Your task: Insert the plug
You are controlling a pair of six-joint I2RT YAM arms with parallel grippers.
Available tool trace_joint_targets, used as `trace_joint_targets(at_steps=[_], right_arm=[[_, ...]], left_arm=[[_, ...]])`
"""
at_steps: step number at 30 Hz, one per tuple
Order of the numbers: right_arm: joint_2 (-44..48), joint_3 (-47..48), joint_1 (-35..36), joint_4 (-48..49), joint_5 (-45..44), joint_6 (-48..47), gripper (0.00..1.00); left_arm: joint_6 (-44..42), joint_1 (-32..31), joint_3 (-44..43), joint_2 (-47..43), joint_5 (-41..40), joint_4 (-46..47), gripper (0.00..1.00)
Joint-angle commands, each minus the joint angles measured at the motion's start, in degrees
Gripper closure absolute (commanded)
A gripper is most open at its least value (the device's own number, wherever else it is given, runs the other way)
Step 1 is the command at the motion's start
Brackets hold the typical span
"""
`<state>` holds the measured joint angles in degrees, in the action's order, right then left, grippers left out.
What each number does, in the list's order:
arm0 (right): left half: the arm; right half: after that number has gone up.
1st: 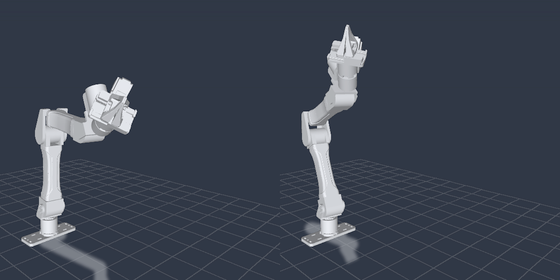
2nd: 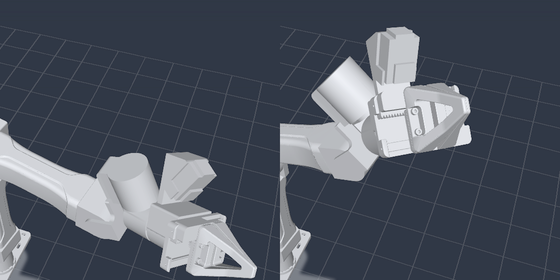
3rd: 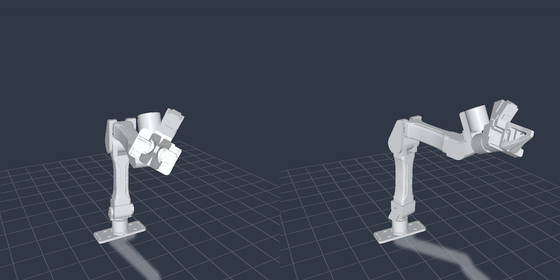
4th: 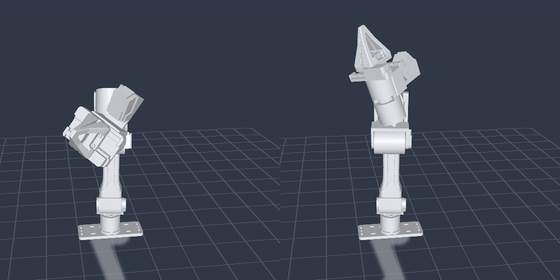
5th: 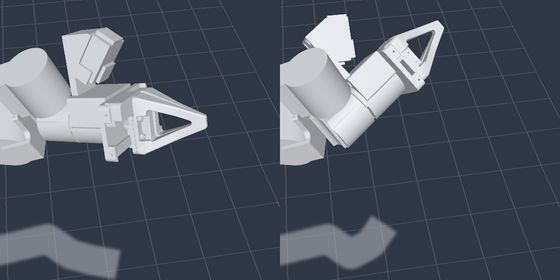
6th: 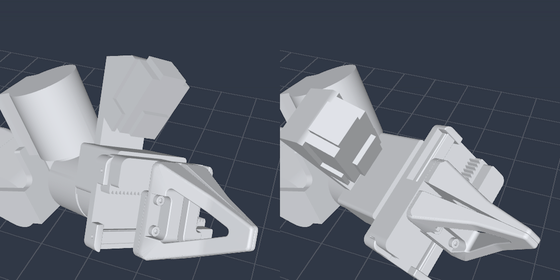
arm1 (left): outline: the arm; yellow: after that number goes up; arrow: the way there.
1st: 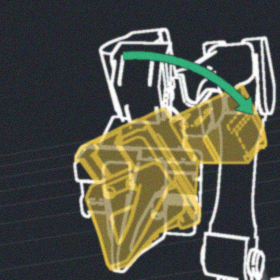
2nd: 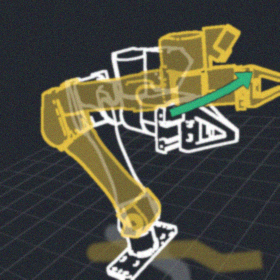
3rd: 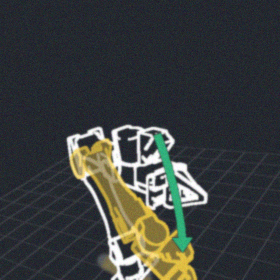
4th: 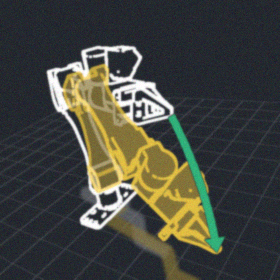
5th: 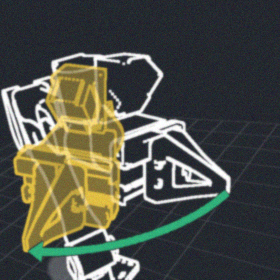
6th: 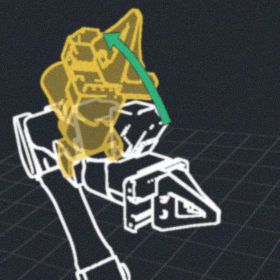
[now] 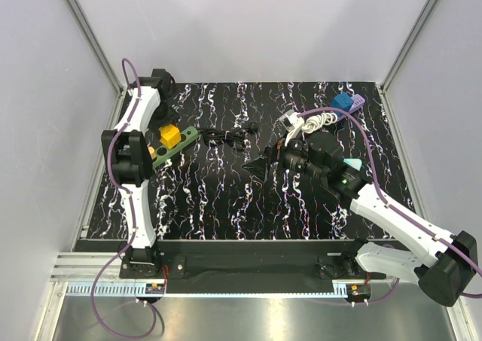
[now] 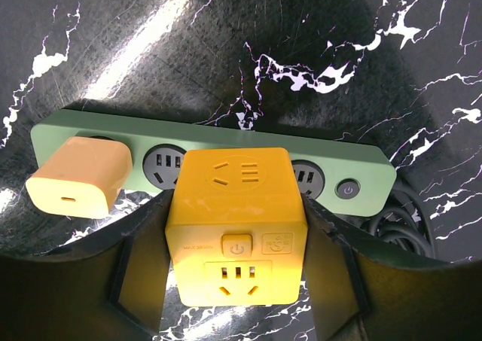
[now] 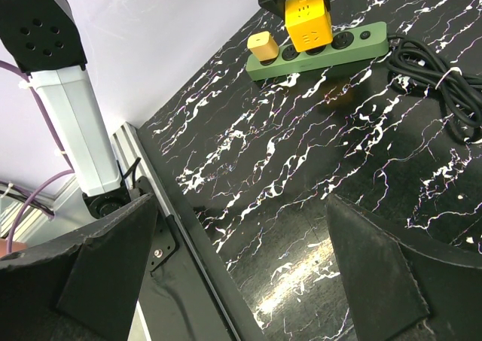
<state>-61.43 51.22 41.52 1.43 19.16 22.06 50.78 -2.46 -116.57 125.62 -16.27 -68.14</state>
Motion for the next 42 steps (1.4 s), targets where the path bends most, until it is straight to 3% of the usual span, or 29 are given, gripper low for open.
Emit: trace_joint_targets(at_steps=[1, 13, 18, 27, 37, 42], right_arm=[[-0.01, 1.25, -0.12, 1.73, 0.70, -0.62, 0.00], [-0.36, 1.34, -0.03, 1.82, 0.79, -0.80, 0.00], [-0.01, 0.81, -0.03, 1.91, 0.62, -0.71, 0.00], [0.96, 0.02, -0.03, 2.00, -0.35, -1.59, 0.00], [1.40, -0.68, -0.12, 2.08, -0.88, -1.76, 0.00], [2.45, -1.21, -0.12, 2.08, -1.23, -1.85, 0.00]], left_arm=[[-0.86, 0.00, 1.35, -2.40, 1.33, -2.53, 1.00], [-2.18, -0.35, 3.11, -0.82, 2.83, -2.70, 1.00], [-2.79, -0.18, 3.63, 0.23, -1.13, -2.17, 1.00], [-6.30, 0.00, 5.30, 0.59, -1.39, 0.37, 1.00], [-12.46, -3.60, 5.39, -0.38, -6.76, 4.06, 1.00], [-12.37, -3.69, 10.74, -0.90, -4.65, 6.61, 1.00]])
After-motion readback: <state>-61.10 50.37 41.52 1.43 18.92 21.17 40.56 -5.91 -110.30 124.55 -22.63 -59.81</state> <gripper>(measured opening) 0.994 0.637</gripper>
